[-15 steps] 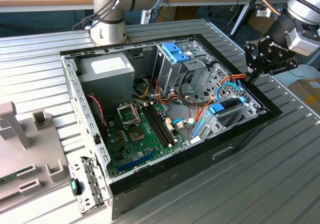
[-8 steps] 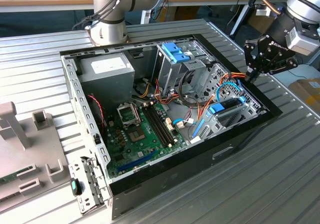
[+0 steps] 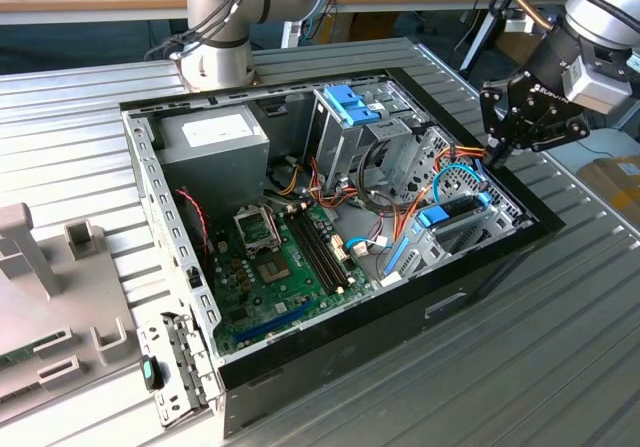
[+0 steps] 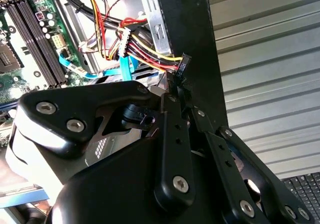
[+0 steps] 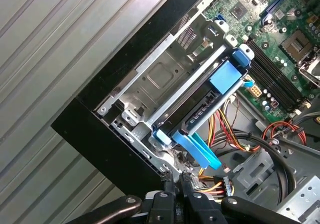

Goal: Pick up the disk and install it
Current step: 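Insert the first disk wire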

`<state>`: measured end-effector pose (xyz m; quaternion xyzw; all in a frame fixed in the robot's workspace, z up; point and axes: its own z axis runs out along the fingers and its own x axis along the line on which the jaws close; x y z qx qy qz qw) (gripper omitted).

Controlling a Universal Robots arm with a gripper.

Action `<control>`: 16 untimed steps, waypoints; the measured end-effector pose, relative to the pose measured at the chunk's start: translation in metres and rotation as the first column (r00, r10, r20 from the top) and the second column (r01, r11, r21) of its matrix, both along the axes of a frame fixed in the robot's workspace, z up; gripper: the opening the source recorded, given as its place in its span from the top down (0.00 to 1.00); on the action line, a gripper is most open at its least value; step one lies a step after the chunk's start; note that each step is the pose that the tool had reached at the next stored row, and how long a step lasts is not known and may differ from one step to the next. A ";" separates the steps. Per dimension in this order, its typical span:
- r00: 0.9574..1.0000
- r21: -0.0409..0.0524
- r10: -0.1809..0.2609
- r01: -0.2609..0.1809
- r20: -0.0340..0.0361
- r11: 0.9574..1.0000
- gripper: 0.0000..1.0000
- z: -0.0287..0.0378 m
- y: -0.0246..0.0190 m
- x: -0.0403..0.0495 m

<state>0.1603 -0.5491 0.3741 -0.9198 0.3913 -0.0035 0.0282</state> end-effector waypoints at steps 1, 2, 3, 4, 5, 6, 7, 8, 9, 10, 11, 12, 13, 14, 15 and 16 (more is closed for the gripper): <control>1.000 0.000 0.000 0.000 0.000 1.000 0.84 0.0000 -0.0010 -0.0010; 1.000 0.000 -0.001 0.001 0.000 1.000 0.84 0.0000 -0.0017 -0.0017; 1.000 0.000 -0.001 0.001 0.000 1.000 0.84 0.0000 -0.0025 -0.0024; 1.000 0.000 -0.001 0.001 0.001 1.000 0.84 0.0000 -0.0040 -0.0039; 1.000 0.000 -0.001 0.001 0.001 1.000 0.84 0.0000 -0.0040 -0.0039; 1.000 0.000 -0.001 0.001 0.001 1.000 0.84 0.0000 -0.0041 -0.0039; 1.000 0.000 -0.001 0.001 0.001 1.000 0.84 -0.0001 -0.0076 -0.0045; 1.000 0.000 -0.001 0.001 0.001 1.000 0.84 -0.0001 -0.0095 -0.0049; 1.000 0.000 -0.001 0.001 0.001 1.000 0.84 -0.0001 -0.0116 -0.0055; 1.000 0.000 -0.001 0.001 0.001 1.000 0.84 -0.0002 -0.0145 -0.0068; 1.000 0.000 -0.001 0.001 0.001 1.000 0.84 -0.0002 -0.0160 -0.0075; 1.000 0.000 -0.001 0.001 0.001 1.000 0.84 -0.0002 -0.0189 -0.0088; 1.000 0.000 -0.001 0.001 0.001 1.000 0.84 -0.0002 -0.0219 -0.0105; 1.000 0.000 -0.001 0.001 0.001 1.000 0.84 -0.0003 -0.0264 -0.0155; 1.000 0.000 -0.001 0.001 0.001 1.000 0.84 -0.0003 -0.0289 -0.0201; 1.000 0.000 -0.001 0.001 0.001 1.000 0.84 -0.0004 -0.0299 -0.0239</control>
